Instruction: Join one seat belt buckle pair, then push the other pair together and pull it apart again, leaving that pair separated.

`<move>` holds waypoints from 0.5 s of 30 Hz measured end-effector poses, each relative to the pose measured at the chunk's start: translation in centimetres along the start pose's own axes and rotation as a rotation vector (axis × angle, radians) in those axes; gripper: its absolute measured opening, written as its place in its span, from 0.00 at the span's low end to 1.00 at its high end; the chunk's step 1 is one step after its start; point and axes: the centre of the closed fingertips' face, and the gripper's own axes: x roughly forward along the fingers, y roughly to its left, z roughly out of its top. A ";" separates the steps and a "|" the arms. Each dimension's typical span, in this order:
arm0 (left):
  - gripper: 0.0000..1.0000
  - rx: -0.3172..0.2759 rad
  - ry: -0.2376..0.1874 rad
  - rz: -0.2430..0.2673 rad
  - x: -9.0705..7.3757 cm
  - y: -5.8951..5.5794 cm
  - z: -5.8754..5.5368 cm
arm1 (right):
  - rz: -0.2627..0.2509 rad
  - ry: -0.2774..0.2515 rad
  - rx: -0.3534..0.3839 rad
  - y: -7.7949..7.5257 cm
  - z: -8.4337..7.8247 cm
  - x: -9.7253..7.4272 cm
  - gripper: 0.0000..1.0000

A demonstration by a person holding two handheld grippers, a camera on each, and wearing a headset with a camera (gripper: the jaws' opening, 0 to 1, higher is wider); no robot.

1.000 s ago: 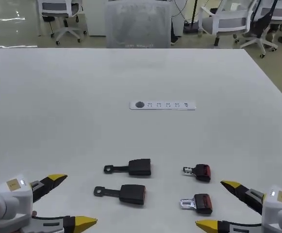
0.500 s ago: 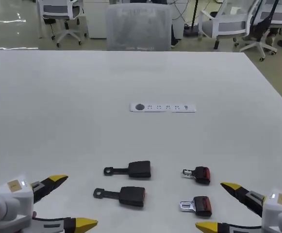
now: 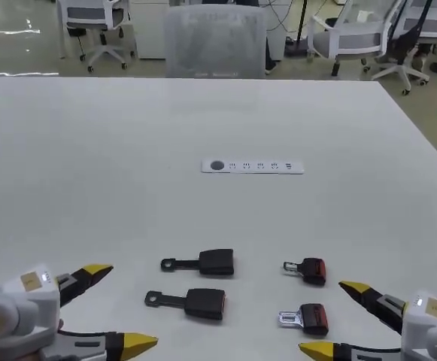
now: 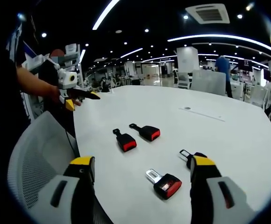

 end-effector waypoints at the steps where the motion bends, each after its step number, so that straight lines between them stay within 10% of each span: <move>1: 0.92 0.002 -0.001 0.000 0.0 0.0 0.1 | -0.001 0.000 -0.002 0.0 0.0 0.0 0.87; 15: 0.92 0.025 0.011 -0.025 1.0 -0.2 0.2 | 0.001 0.007 -0.023 -0.3 0.2 0.1 0.87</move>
